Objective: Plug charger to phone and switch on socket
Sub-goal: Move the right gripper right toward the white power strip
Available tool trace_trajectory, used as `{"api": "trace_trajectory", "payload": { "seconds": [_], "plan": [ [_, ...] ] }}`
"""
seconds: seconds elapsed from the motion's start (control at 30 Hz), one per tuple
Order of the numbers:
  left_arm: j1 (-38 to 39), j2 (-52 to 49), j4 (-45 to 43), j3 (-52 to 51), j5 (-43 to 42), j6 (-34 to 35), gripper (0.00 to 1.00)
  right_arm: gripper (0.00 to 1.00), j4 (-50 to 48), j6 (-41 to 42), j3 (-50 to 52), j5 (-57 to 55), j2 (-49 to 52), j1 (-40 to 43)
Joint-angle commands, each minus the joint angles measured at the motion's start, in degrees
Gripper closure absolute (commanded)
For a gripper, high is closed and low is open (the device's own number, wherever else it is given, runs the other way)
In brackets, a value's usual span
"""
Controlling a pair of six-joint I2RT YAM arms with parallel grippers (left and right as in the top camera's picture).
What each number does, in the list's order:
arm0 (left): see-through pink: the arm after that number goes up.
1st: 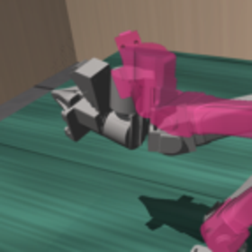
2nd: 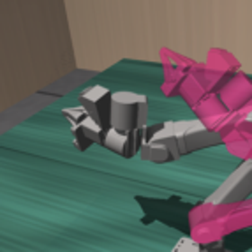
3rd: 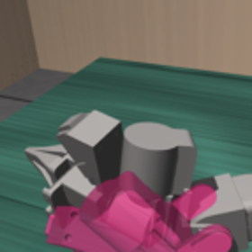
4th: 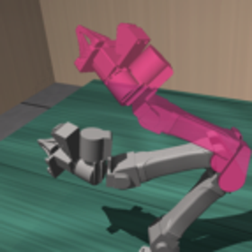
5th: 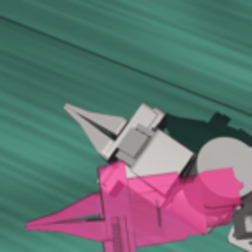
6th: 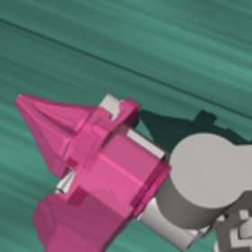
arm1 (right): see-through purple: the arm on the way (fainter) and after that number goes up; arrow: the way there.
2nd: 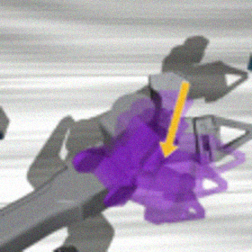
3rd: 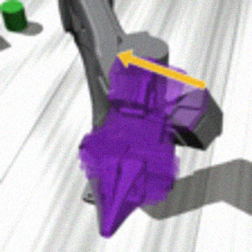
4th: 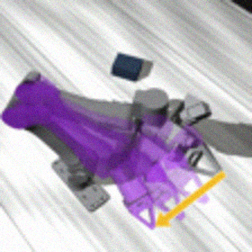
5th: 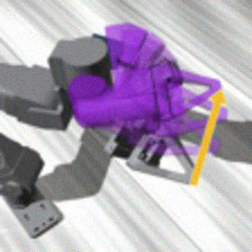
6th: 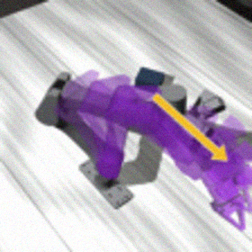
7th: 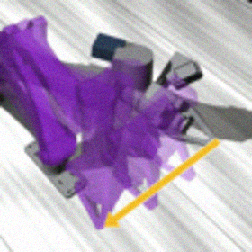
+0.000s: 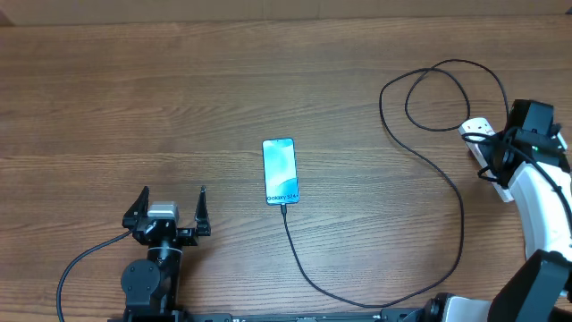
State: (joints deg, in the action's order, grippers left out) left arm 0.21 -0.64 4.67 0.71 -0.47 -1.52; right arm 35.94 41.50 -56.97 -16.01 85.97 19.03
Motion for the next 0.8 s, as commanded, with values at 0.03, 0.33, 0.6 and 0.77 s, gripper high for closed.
{"api": "trace_trajectory", "payload": {
  "seconds": [0.03, 0.33, 0.6, 0.77],
  "plan": [
    [-0.6, -0.1, -0.1, -0.3, -0.6, -0.8, 0.01, 0.96, -2.3, 1.1, -0.3, -10.5, 0.9, 0.0],
    [-0.6, -0.1, -0.1, -0.3, -0.6, -0.8, 0.0, 0.96, -10.5, 0.3, -0.3, -11.6, 6.2, 0.0],
    [-0.6, -0.1, -0.1, -0.3, -0.6, -0.8, 0.0, 0.96, -15.4, 0.3, -0.3, -12.0, 11.7, 0.9],
    [-0.6, -0.1, -0.1, -0.3, -0.6, -0.8, 0.0, 0.96, -17.4, -1.4, -0.3, -12.0, 13.8, 2.0]
  ]
}}
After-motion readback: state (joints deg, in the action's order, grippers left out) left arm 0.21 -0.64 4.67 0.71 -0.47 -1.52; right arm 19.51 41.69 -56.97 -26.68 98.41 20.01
